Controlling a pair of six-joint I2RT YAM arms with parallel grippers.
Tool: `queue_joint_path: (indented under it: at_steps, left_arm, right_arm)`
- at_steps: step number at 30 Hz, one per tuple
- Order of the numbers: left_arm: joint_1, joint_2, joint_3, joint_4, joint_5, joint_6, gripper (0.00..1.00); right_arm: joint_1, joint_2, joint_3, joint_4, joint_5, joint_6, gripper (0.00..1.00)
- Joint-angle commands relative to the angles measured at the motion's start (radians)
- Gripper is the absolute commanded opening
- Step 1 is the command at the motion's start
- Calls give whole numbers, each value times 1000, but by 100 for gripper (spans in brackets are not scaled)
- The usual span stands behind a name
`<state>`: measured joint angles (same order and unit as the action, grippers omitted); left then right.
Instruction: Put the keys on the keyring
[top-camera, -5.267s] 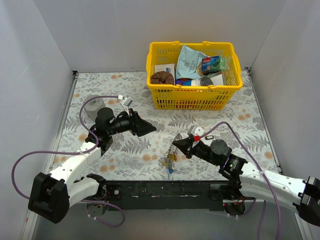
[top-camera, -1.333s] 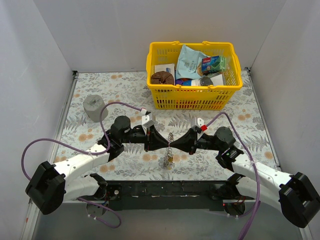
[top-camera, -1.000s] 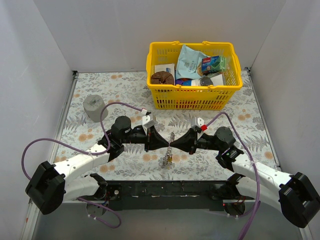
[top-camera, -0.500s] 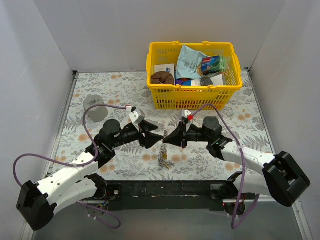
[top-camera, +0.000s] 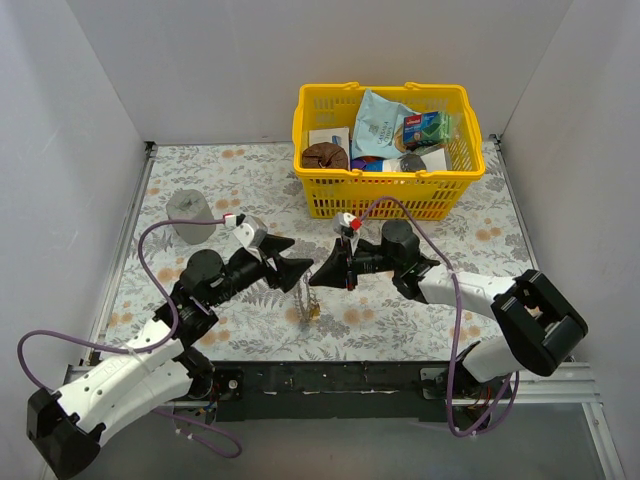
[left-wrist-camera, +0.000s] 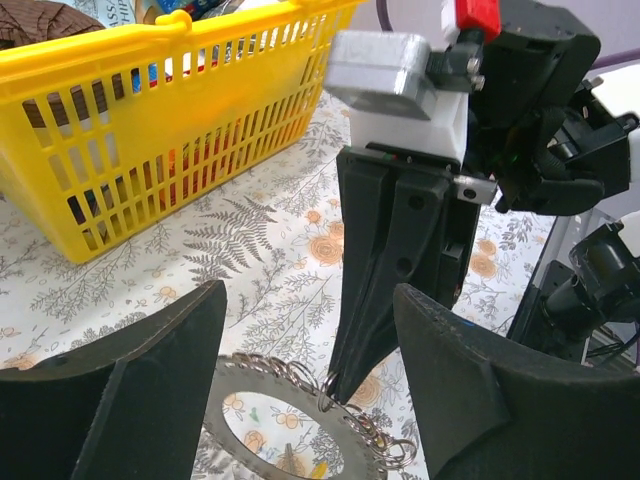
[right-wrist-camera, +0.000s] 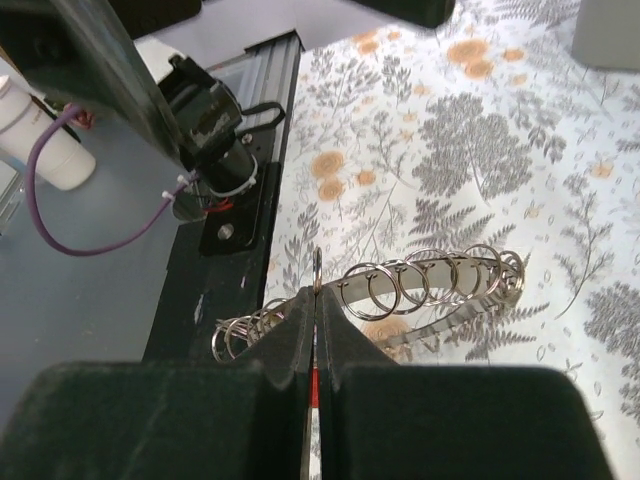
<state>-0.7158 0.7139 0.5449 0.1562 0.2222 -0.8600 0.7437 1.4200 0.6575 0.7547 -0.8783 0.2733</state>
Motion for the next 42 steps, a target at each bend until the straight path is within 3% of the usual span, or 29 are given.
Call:
queue_joint_path:
  at_steps: [1,5,8,16,24,29,34,42]
  left_arm:
    - [1,22,-10,-10,-20,6,67]
    - [1,45,-10,6,3,4,66]
    - [1,52,-17,23,8,3,66]
    - [1,71,-40,45,11,-7,67]
    - [1,88,-45,37,16,-8,67]
    - [1,73,-53,29,-4,-2,67]
    - [1,76,-62,42,-9,-1,67]
    - [1,87,-62,42,-7,1,67]
  right_arm:
    - [-13,20,-88,150,-25,42,1]
    - [-52,13,-168,193,-37,70,1]
    - [-78,-22,-200,131,-25,17,1]
    - [-127,5,-147,-175,32,-184,1]
    - [-142,77,-91,-212,32,-210,1]
    - [-155,-29,-56,-271,47,-236,1]
    - [-162,-104,40,-518,44,-351,1]
    - [-167,-266,94,-673,139,-466,1]
